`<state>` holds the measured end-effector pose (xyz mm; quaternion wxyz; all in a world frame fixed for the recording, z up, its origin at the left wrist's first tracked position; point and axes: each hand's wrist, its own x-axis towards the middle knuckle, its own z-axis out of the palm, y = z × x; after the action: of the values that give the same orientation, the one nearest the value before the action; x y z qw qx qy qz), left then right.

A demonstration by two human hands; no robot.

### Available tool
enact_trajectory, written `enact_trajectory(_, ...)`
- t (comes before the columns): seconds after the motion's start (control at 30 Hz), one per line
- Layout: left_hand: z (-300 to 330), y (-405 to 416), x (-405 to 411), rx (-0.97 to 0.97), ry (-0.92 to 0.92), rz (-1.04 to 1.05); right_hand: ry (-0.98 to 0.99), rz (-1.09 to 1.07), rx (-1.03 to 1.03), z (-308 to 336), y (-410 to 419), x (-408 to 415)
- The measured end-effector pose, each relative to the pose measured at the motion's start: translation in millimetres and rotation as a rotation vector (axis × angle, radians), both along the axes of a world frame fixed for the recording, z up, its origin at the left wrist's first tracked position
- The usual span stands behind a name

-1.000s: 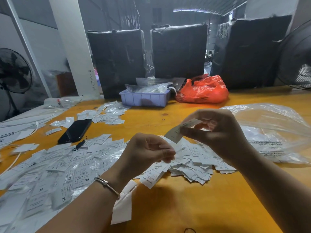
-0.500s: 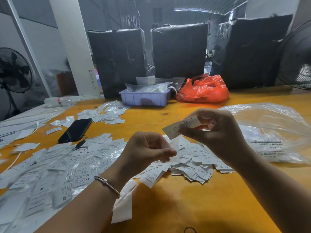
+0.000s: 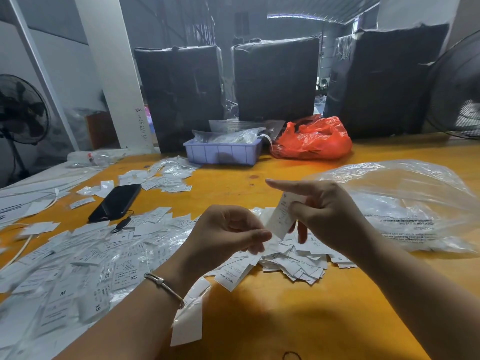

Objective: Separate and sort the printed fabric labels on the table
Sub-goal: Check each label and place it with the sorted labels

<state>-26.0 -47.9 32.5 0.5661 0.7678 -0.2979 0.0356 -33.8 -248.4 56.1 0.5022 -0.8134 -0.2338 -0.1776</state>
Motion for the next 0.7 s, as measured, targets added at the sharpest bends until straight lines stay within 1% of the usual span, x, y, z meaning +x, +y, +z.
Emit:
enact_trajectory(0.1,1.7,1.3,-0.1,-0.023,0.011,0.001,0.071,0.077,0.009,0.6,-1.2,1.9)
enact_trajectory(0.17,1.9,1.9,-0.6,-0.021,0.003,0.01,0.158,0.139,0.056,1.6,-1.8,3.3)
enact_trajectory(0.23,1.7,2.3,-1.0,-0.017,-0.003,0.016,0.239,0.198,0.062,0.3,-2.3,5.3)
enact_trajectory(0.3,1.4,1.7,-1.0,-0.026,-0.001,0.011,0.271,0.259,0.058,-1.1,-1.9,5.4)
enact_trajectory(0.43,1.1,0.6,-0.6,-0.018,-0.007,0.011,0.171,0.249,0.033,-4.8,0.3,6.1)
enact_trajectory(0.57,1.9,1.4,-0.1,0.038,-0.088,0.054,0.125,0.234,0.022,-7.0,1.2,6.9)
enact_trajectory(0.7,2.2,1.9,0.9,-0.003,-0.086,0.091,0.096,0.199,0.029,-6.1,-0.1,6.9)
